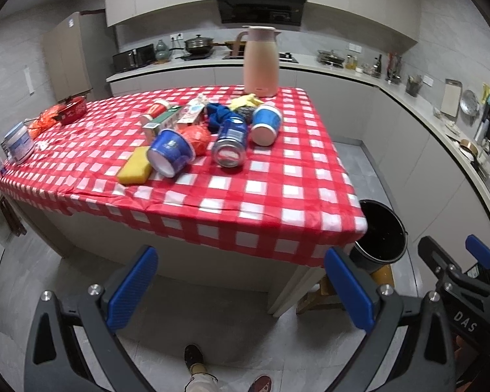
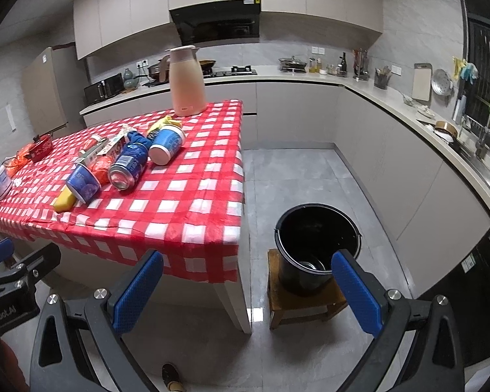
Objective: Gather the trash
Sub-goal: 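Grasp the blue paper bowl with the left tool while the right tool grasps the blue Pepsi can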
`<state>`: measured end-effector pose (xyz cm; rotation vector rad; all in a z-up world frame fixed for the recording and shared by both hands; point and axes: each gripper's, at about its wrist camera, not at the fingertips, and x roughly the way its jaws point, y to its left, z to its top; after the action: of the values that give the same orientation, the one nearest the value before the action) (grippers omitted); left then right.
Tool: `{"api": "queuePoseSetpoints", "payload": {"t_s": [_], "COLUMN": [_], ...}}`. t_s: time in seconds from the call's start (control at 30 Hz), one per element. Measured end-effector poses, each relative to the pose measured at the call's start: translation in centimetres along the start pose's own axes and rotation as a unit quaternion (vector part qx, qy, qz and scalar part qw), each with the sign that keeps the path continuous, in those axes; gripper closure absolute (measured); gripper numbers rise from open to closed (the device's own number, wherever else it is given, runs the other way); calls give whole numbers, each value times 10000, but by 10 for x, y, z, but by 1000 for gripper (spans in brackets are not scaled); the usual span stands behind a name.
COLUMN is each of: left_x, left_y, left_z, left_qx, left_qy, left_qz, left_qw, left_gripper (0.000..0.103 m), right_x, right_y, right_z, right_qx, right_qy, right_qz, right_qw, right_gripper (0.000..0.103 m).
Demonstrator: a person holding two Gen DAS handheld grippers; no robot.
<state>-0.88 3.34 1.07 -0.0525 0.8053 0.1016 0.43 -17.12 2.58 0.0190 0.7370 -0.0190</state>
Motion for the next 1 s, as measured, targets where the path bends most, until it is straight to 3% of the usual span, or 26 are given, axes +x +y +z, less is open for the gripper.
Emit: {"api": "queuePoseSetpoints", "payload": {"t_s": [0.33, 1.0], "left_x": [18, 119], "left_y": [42, 118], "left_z": [14, 86], "left_qx": [-195, 20], "left_qy": [27, 318], "left_qz": [248, 196], "left_qw": [9995, 9993], "left_gripper": [1, 1], "right_x": [15, 104], "right_y": [27, 129], "right_z": [14, 67], "right_qx": [-31, 48], "right_qy": [-1, 358], "right_qz": [266, 174], "right_qw": [9996, 9992], "right_gripper": [0, 0]}}
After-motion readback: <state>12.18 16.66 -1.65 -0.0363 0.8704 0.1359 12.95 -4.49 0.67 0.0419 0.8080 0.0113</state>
